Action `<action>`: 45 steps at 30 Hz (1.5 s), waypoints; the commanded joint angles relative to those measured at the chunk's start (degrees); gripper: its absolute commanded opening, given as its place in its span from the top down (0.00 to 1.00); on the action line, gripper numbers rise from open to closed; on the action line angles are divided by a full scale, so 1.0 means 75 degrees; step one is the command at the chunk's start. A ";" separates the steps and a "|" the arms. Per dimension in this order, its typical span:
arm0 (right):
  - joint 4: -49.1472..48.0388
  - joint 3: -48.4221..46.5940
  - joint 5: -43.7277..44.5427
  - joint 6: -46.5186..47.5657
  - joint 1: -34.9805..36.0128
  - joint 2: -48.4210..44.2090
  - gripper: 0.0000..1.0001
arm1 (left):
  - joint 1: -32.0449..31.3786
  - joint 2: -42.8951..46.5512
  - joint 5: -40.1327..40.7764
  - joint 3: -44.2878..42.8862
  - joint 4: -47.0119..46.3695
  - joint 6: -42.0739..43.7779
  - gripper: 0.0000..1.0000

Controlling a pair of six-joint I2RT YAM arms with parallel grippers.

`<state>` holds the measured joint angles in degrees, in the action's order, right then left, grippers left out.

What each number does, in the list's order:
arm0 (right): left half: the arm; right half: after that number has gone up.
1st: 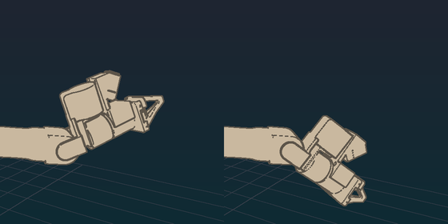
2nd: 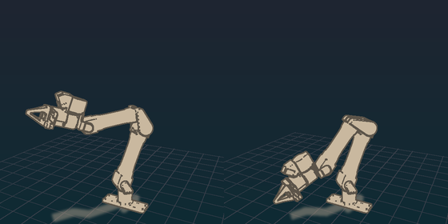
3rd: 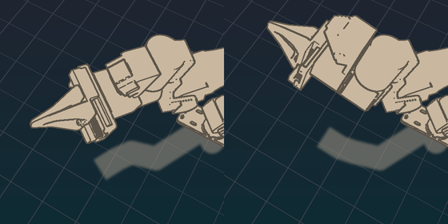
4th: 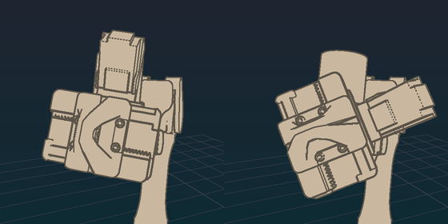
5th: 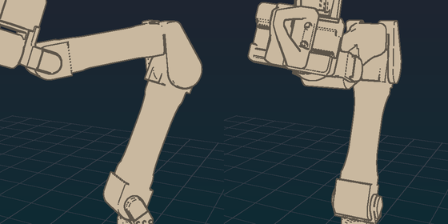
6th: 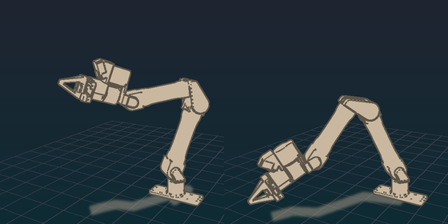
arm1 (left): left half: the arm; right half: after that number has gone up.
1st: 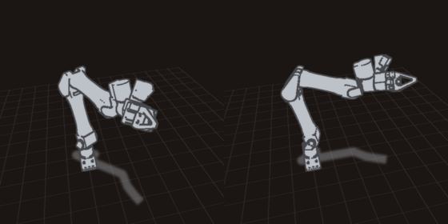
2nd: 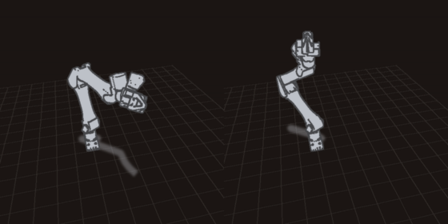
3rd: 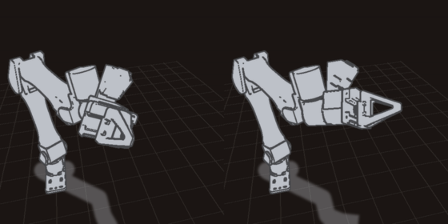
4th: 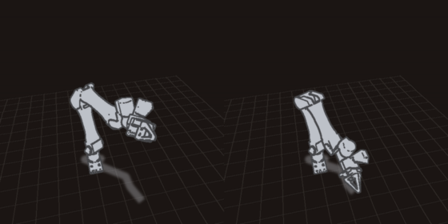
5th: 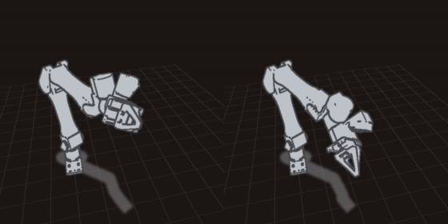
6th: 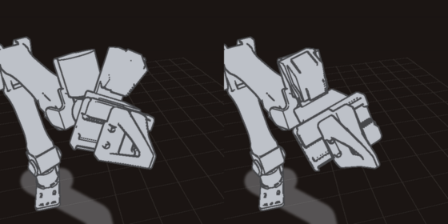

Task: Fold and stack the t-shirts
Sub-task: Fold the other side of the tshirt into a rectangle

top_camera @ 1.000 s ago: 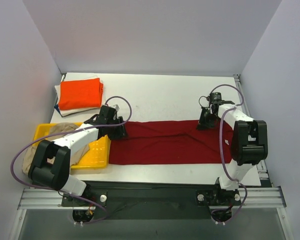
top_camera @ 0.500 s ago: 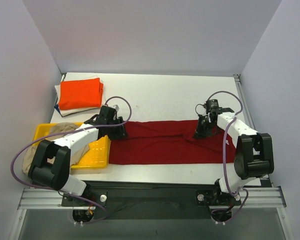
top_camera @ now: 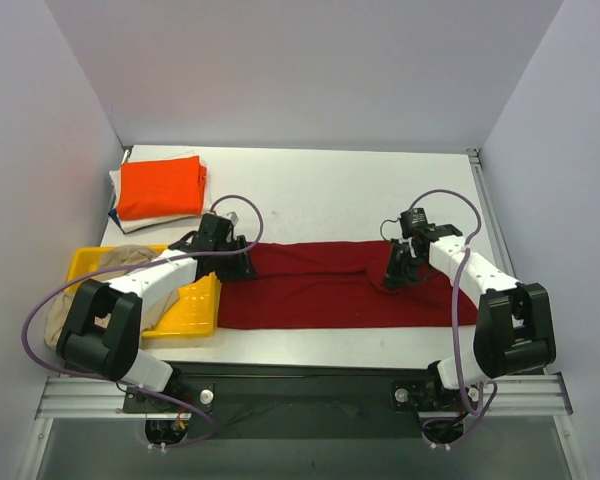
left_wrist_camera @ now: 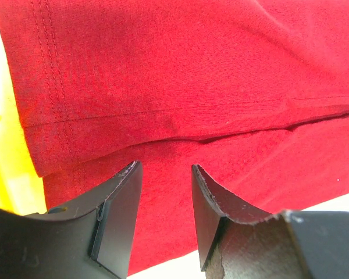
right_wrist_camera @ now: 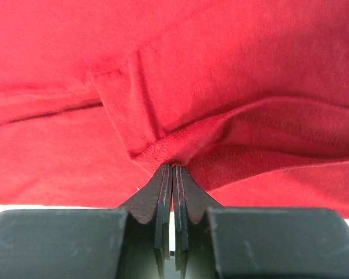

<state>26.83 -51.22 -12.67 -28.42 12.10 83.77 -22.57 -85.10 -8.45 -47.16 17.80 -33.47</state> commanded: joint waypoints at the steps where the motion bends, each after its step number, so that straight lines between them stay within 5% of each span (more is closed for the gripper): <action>1: 0.0548 0.0150 0.0329 -0.0276 0.0203 -0.0282 1.00 | -0.0038 0.0050 -0.0139 0.0018 -0.0393 -0.0060 0.50; 5: 0.0723 0.0208 0.0423 -0.0405 0.0391 -0.0364 0.99 | -0.0038 0.0038 -0.0186 0.0088 -0.0452 -0.0072 0.50; 12: 0.0969 0.0127 0.0528 -0.0604 0.0672 -0.0505 0.71 | -0.0038 0.0003 -0.0186 0.0135 -0.0510 -0.0095 0.50; 20: 0.1075 0.0009 0.0973 -0.0628 0.0731 -0.0880 0.62 | -0.0061 -0.0021 -0.0128 0.0112 -0.0534 -0.0072 0.50; 45: -0.0519 -0.0659 0.0529 0.0356 -0.0219 0.0784 0.61 | -0.0284 -0.0044 0.0048 0.0053 -0.0370 -0.0025 0.50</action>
<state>23.11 -55.51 -7.88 -27.75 10.76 88.68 -24.36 -85.60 -8.71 -46.15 16.05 -33.85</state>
